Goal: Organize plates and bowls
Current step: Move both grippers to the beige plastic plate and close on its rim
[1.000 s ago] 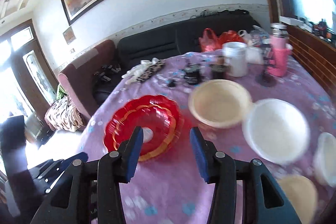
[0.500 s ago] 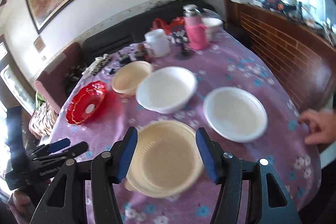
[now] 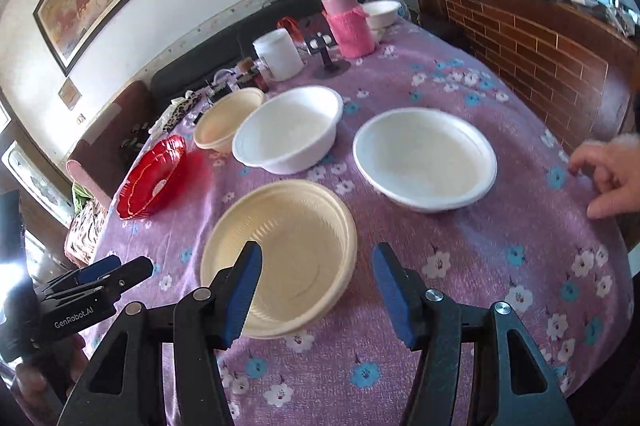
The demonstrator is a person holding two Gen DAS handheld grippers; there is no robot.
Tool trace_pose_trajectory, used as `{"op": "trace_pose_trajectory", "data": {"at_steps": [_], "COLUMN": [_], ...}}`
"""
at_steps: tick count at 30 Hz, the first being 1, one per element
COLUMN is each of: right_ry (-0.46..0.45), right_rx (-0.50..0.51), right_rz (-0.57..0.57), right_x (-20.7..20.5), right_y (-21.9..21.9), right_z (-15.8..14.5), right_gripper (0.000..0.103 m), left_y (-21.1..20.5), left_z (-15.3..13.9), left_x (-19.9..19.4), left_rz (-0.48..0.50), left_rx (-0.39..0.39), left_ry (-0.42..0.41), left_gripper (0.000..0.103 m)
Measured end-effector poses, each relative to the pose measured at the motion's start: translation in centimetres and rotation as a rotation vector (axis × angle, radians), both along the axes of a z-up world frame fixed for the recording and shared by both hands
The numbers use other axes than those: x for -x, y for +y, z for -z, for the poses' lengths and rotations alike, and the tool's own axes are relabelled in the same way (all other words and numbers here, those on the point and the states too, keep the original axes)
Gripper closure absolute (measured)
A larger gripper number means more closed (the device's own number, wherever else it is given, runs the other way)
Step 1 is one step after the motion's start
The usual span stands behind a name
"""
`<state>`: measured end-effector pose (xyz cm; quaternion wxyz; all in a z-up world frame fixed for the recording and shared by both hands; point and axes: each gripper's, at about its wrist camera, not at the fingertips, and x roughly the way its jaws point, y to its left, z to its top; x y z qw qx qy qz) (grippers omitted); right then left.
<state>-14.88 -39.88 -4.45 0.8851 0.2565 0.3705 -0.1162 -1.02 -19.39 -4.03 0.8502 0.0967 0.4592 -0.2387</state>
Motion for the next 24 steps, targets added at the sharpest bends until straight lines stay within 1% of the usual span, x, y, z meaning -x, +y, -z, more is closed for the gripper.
{"op": "trace_pose_trajectory", "data": {"at_steps": [3,7,13,24], "right_ry": [0.019,0.028,0.039,0.059], "right_rx": [-0.015,-0.035,-0.071,-0.070], "right_rz": [-0.001,0.005,0.014,0.005], "right_x": [-0.3,-0.6,-1.5,-2.5], "right_y": [-0.3,-0.8,-1.7,-1.5], "right_z": [1.0,1.9,3.0,3.6], "right_gripper": [0.041,0.041,0.041,0.041], "left_y": [-1.1,-2.5,-3.9,-4.8], "left_z": [0.6,1.4,2.6,3.4], "left_x": [-0.3,-1.1,-1.9,-2.7], "left_rz": [0.003,-0.005,-0.008,-0.003], "left_rx": [-0.018,-0.030,-0.070,-0.070], "left_ry": [0.011,0.022,0.034,0.066], "left_gripper": [0.025,0.025,0.025,0.025]}}
